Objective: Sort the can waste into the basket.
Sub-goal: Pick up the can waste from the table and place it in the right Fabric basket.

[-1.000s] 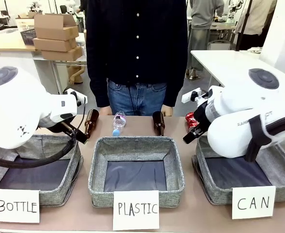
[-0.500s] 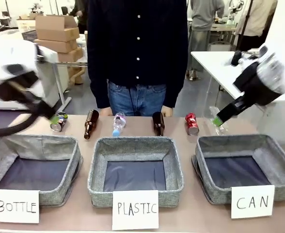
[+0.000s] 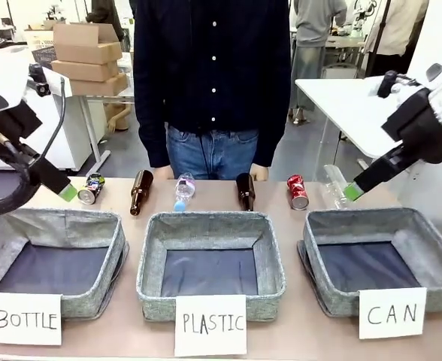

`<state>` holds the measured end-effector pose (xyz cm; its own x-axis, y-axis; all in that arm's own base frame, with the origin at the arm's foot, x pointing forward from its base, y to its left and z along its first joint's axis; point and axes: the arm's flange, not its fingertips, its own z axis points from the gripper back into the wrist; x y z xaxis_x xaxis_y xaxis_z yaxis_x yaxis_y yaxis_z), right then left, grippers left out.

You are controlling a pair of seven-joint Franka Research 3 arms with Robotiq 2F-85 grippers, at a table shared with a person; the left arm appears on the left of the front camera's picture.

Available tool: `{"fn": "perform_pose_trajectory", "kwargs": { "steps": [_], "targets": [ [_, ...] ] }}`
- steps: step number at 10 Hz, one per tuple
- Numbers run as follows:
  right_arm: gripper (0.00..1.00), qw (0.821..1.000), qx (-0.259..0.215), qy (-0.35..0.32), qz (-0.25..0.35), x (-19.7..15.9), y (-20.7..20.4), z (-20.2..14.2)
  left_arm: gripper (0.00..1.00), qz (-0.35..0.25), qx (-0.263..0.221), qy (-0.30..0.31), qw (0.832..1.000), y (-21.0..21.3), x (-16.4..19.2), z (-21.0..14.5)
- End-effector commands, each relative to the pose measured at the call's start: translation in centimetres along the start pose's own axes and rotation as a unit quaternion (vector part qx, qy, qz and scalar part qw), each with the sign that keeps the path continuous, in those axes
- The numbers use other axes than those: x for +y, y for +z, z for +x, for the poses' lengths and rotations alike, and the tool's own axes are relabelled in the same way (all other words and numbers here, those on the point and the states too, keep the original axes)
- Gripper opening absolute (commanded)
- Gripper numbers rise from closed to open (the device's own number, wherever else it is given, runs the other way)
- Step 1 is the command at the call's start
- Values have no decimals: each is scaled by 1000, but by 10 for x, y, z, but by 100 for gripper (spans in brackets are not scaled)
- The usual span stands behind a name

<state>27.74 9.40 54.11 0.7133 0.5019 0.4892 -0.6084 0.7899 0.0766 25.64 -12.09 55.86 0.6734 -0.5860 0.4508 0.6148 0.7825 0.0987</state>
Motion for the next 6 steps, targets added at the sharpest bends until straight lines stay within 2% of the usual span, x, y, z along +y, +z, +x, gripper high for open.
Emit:
{"fn": "perform_pose_trajectory", "kwargs": {
  "steps": [1, 2, 3, 4, 5, 6],
  "targets": [
    [100, 984, -47, -144, 90, -16, 20, -5, 100, -143, -59, -4, 988, -1, 11, 2],
    [100, 948, -53, -244, 198, -40, 39, -13, 100, -275, -128, 18, 953, 1, 32, -7],
    [100, 888, -94, -339, 297, -75, 54, -31, 100, -434, -223, 49, 872, 0, 60, -26],
    [100, 835, -127, -389, 367, -105, 57, -50, 100, -478, -273, 93, 830, -9, 73, -38],
    [100, 794, -147, -420, 415, -127, 53, -67, 100, -499, -315, 135, 796, -15, 86, -55],
    [100, 765, -155, -444, 440, -144, 48, -81, 100, -504, -348, 157, 775, -16, 97, -72]
  ]
}}
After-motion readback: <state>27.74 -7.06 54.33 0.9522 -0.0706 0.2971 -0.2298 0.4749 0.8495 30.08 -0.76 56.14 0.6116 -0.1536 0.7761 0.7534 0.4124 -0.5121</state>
